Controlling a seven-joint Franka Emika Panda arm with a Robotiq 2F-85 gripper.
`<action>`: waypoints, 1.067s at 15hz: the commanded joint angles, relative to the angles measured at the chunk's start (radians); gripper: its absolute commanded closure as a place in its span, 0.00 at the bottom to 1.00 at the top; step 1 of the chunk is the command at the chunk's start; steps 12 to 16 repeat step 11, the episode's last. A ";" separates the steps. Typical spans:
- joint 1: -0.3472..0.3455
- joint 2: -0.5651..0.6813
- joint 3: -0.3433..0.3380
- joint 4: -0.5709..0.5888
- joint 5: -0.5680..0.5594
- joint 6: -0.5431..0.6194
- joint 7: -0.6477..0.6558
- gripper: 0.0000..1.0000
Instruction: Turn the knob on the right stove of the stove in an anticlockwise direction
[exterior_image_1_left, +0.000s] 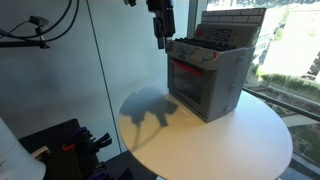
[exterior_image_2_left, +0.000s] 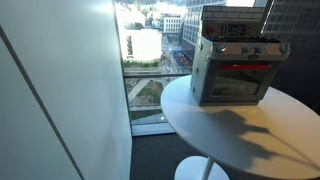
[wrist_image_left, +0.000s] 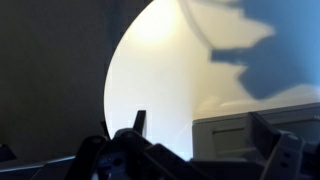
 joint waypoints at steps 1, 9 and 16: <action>0.002 -0.046 0.008 0.001 0.026 -0.094 -0.021 0.00; -0.003 -0.049 0.019 0.002 0.014 -0.116 -0.002 0.00; -0.003 -0.049 0.019 0.002 0.014 -0.116 -0.002 0.00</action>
